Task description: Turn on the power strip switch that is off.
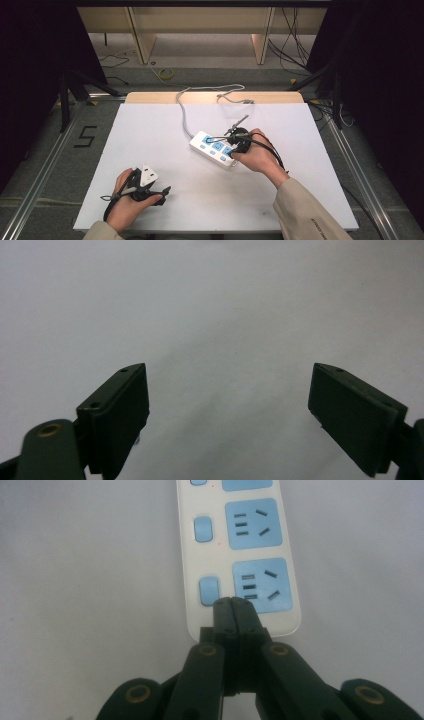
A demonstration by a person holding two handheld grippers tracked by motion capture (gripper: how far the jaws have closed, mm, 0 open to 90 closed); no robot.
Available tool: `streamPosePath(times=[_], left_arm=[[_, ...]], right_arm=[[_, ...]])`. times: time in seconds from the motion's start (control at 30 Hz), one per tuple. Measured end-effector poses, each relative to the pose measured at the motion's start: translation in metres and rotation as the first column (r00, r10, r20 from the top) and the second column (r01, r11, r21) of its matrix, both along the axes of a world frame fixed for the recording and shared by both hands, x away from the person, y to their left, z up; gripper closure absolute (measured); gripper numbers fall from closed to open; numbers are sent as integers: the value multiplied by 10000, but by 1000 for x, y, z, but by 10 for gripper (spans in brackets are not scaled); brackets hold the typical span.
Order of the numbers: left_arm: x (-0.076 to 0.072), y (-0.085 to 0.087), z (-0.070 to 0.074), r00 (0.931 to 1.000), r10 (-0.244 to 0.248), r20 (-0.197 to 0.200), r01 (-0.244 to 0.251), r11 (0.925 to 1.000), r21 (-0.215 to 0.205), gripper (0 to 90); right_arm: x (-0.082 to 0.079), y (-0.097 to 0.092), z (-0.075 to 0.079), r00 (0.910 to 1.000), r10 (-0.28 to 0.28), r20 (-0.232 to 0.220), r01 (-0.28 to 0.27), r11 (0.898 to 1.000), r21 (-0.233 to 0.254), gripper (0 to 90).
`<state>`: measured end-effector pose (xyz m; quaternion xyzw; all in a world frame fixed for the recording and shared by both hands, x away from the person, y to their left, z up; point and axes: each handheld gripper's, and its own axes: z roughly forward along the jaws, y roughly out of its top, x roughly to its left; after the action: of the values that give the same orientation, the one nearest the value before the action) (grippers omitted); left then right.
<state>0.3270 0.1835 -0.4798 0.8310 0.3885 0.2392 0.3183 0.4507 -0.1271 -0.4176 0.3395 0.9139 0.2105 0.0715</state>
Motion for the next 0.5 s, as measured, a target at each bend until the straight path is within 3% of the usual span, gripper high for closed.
streamPosePath(times=[0.5], left_arm=[[0, 0, 0, 10000, -5, -5, 5, 10000, -10, 164]], right_arm=[[5, 7, -2, 10000, 32, -55, -33, 10000, -71, 900]])
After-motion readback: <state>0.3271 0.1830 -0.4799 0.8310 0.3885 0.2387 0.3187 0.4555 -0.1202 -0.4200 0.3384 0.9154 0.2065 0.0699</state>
